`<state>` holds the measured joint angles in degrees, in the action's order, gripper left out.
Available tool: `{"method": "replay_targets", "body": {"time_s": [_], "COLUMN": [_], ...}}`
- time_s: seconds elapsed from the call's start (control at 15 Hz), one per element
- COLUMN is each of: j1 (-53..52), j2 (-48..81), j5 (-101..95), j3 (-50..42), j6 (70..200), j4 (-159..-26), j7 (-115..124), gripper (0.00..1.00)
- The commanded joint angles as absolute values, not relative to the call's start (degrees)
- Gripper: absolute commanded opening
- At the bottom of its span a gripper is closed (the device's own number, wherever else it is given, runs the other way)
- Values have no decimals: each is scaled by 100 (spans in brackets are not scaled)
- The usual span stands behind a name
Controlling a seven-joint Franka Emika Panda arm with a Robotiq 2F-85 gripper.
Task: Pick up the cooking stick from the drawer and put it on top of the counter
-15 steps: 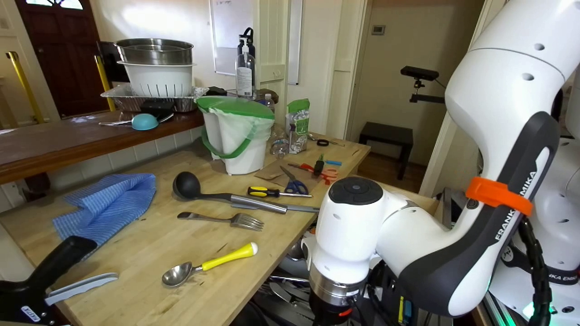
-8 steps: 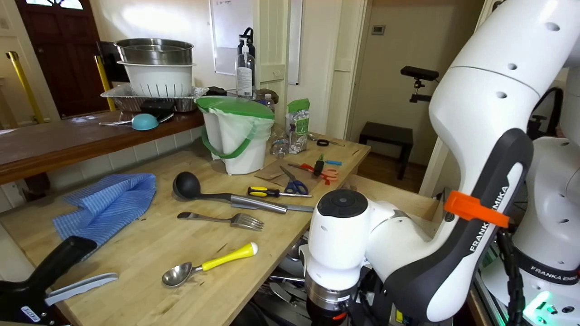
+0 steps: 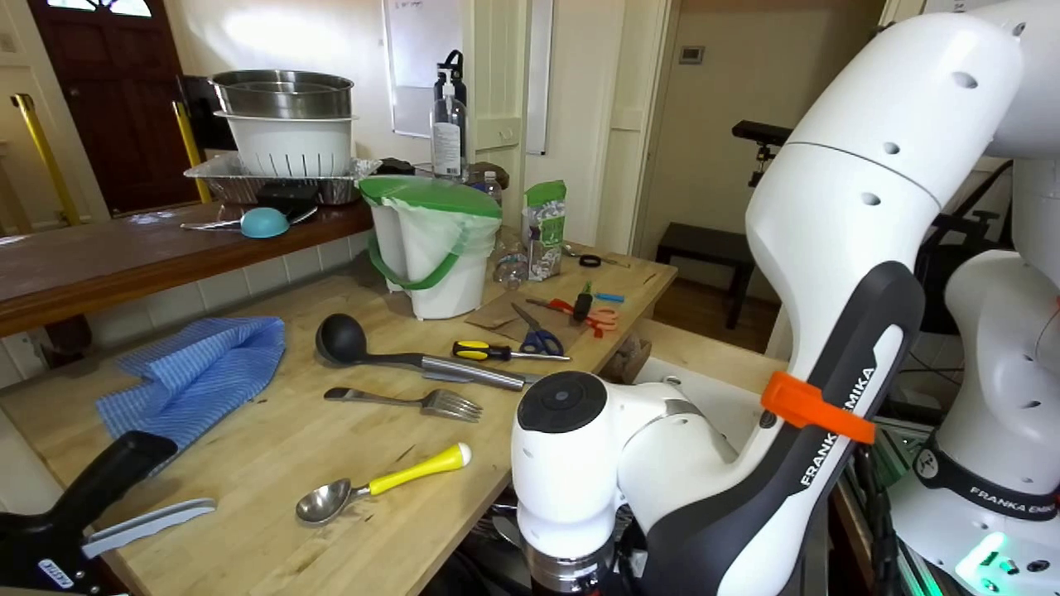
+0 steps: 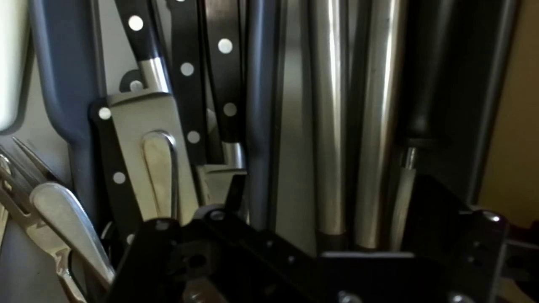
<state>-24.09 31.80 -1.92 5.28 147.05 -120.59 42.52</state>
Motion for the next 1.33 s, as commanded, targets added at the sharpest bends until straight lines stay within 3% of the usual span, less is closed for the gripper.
{"method": "replay_targets", "body": {"time_s": [0.0,0.47,0.53,0.6,0.73,1.07,1.27], "j1": [-2509,-2586,-2599,-2604,-2604,-2631,-2611], "j2": [3495,3624,3630,3635,3671,3658,3533], "j5": [-233,-208,-214,-214,-209,-207,-164], "j3": [488,518,512,511,519,504,525], "j6": [14210,13813,13782,13754,13725,13680,13348], "j4": [-11563,-11446,-11428,-11404,-11353,-11317,-11270], "j7": [4179,4232,4240,4248,4243,4263,4304], "gripper": [100,100,95,72,68,28,17]}}
